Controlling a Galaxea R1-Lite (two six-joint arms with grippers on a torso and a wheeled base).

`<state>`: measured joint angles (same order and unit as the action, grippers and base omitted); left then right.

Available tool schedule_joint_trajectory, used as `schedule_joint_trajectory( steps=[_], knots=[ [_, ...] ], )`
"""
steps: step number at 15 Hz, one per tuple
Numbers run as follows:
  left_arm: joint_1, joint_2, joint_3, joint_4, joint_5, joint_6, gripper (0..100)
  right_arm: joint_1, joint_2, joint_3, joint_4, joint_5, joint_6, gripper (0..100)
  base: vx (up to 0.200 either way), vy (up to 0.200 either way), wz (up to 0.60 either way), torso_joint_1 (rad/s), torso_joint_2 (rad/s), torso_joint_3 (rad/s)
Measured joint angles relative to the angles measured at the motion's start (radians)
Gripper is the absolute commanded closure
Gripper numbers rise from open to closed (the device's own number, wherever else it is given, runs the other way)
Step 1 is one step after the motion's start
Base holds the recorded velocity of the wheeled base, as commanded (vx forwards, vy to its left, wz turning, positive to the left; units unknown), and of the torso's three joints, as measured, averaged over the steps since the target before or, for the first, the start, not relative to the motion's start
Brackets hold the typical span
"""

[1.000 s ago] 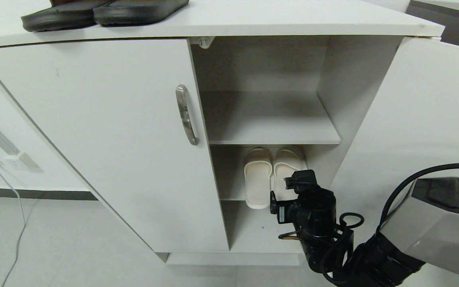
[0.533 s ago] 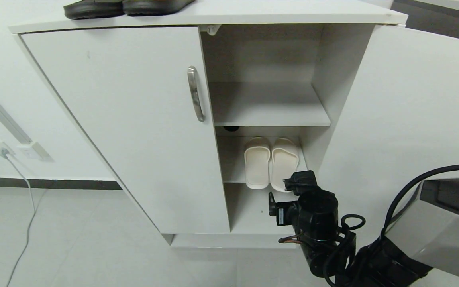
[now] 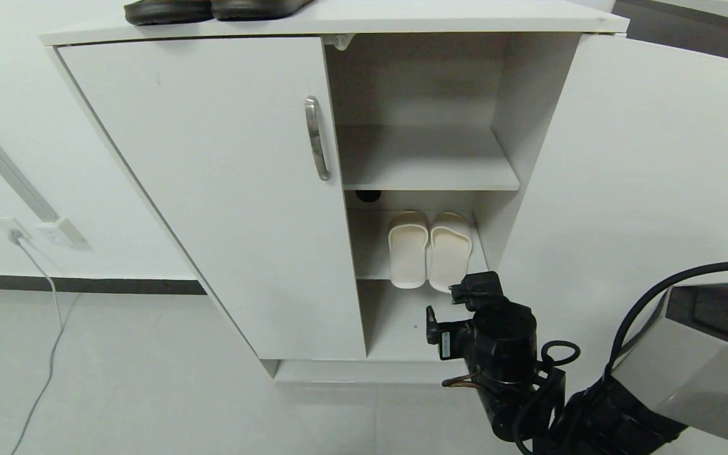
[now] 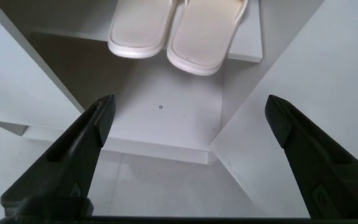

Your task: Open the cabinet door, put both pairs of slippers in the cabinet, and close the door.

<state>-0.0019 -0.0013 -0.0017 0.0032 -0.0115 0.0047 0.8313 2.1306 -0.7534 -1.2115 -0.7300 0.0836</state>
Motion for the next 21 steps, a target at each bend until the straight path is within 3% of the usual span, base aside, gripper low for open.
schedule_joint_trajectory(
  steps=[15, 21],
  knots=[
    [0.0, 0.0, 0.0, 0.001, -0.001, 0.001, 100, 0.014, -0.001, 0.001, 0.002, 0.0, -0.007, 0, 0.0, 0.0, 0.0, 0.0, 0.0, 0.0],
    [0.0, 0.0, 0.0, 0.001, -0.001, 0.0, 100, 0.014, 0.0, 0.01, 0.0, 0.0, -0.004, 0, 0.0, 0.0, 0.0, 0.002, 0.0, 0.159]
  ],
)
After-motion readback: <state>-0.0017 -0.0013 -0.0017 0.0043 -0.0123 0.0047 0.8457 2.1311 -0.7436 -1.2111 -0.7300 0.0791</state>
